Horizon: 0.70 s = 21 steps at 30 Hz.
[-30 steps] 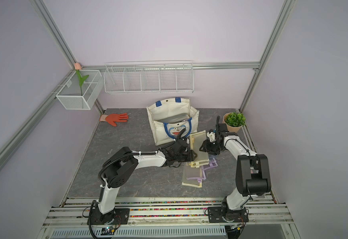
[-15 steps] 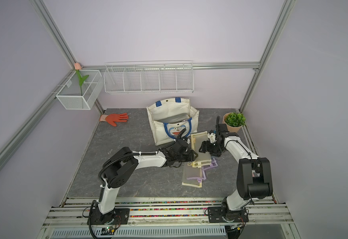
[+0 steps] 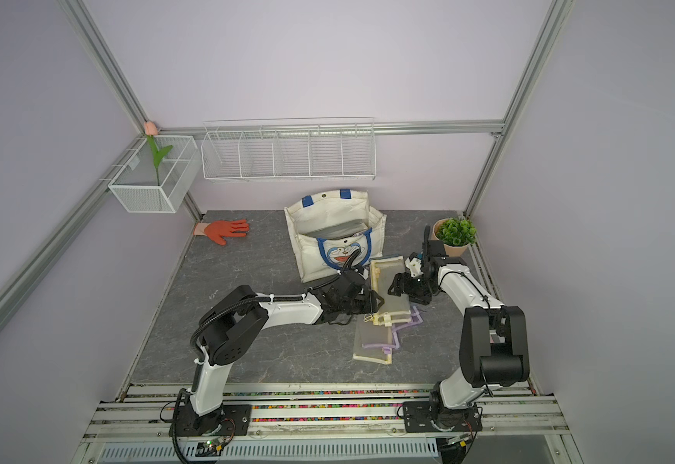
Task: Put the pencil pouch into the canvas bag
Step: Pick up the pencil pouch.
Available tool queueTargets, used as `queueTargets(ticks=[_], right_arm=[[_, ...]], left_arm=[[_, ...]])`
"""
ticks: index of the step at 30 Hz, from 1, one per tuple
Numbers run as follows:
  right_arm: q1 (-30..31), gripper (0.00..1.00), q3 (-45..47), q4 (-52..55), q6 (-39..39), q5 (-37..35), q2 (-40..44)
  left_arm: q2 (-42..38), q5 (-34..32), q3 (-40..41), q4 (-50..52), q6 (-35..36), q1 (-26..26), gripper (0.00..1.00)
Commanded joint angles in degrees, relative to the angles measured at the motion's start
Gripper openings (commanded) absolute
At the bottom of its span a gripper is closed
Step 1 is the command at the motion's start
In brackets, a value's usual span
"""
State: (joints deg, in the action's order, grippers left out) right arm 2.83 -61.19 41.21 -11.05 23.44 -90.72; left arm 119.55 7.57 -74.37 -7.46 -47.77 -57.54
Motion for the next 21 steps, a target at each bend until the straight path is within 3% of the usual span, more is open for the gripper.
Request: queueTargets(ticks=[1,6,12,17,21], right_arm=[[0.44,0.74,1.29,-0.21,0.38,2.89,-0.95],[1.74,0.65,1.77,-1.51,-0.23,4.94,-1.70],[2.93,0.31,2.13,-2.20,-0.74,5.05,-2.22],[3.07,0.11,2.87,-1.30,0.16,5.87,3.53],[4.56,0.07,4.85,-2.09,-0.69,10.00,12.85]], left_arm=[[1.21,0.42,0.10,-1.31,-0.31,-0.30,0.47],[1.09,1.02,0.08,-2.32,-0.22,-0.38,0.47],[-0.81,0.94,1.34,-3.51,0.54,-0.39,0.46],[-8.79,-0.50,6.50,-3.62,2.08,-0.21,0.51],[-18.61,1.11,12.17,-2.69,2.90,0.48,0.62]])
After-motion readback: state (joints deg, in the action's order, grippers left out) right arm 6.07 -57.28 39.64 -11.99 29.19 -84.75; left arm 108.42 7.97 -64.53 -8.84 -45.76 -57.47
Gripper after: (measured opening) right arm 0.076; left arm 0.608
